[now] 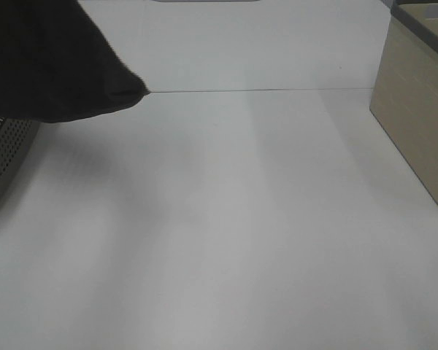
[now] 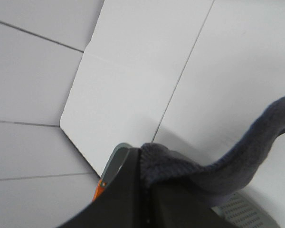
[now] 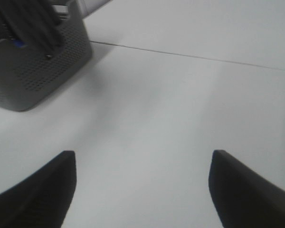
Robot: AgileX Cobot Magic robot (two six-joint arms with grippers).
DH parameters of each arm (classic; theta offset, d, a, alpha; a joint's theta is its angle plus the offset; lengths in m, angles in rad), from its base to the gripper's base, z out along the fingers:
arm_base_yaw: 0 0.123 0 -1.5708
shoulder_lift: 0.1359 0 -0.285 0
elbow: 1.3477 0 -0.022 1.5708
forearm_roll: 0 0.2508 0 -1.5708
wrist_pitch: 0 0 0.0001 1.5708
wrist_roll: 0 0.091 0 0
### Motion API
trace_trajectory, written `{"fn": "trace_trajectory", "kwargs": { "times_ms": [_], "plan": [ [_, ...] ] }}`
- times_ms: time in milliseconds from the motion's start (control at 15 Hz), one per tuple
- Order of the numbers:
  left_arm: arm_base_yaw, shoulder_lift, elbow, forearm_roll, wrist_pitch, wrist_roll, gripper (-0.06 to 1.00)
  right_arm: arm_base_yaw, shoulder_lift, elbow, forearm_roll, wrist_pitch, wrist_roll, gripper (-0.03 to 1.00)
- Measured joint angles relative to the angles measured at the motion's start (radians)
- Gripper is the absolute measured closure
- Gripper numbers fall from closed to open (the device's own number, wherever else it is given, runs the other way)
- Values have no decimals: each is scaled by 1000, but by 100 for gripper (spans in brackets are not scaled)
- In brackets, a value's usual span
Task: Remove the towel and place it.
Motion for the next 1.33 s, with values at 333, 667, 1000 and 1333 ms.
{"fn": "trace_trajectory", "kwargs": {
  "times_ms": [333, 667, 1000, 1333],
  "plan": [
    [-162, 10, 0, 2, -5, -5, 94, 0, 451, 0, 587, 86, -829, 21],
    [-261, 53, 0, -1, -57, -34, 94, 243, 905, -93, 894, 48, -1202, 20],
    [-286, 55, 0, -5, -80, -38, 94, 401, 1146, -266, 913, -44, -1240, 20],
    [-286, 62, 0, -5, -159, -44, 94, 401, 1224, -291, 920, 68, -1236, 20]
  ]
}}
